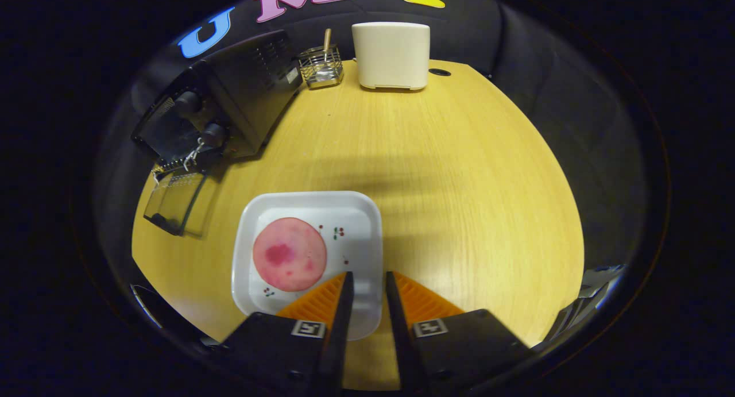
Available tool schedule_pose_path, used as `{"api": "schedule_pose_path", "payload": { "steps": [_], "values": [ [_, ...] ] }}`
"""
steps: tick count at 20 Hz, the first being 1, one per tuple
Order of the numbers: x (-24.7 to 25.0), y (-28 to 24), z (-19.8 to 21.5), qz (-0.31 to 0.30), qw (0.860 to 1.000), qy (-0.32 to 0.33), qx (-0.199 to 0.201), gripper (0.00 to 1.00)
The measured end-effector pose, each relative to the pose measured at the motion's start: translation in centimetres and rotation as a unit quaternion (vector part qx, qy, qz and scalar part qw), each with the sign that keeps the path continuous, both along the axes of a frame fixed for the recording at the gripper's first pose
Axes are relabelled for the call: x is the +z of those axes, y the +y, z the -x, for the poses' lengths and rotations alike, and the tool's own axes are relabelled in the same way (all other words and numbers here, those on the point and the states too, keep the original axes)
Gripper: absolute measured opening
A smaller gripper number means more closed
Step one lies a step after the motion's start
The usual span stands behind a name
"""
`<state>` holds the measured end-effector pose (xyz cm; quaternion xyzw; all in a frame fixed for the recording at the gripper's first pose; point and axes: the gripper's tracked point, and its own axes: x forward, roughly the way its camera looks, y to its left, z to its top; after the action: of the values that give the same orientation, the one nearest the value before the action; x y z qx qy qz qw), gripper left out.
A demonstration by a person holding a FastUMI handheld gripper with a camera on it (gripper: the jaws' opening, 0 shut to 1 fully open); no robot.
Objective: Open the toaster oven, put the food inside, and close the toaster oven door.
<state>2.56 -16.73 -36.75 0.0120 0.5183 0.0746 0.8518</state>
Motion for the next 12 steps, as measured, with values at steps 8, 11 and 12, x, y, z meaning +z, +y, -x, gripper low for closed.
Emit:
{"api": "schedule_pose_path", "payload": {
  "steps": [8,11,12],
  "values": [
    [0.1,0.7,0.7,-0.102,0.994,0.037,-0.025,0.05],
    [0.1,0.3,1.1,-0.138,0.988,0.054,-0.051,0.06],
    [0.2,0.4,1.4,-0.153,0.984,0.06,-0.068,0.05]
  ]
}}
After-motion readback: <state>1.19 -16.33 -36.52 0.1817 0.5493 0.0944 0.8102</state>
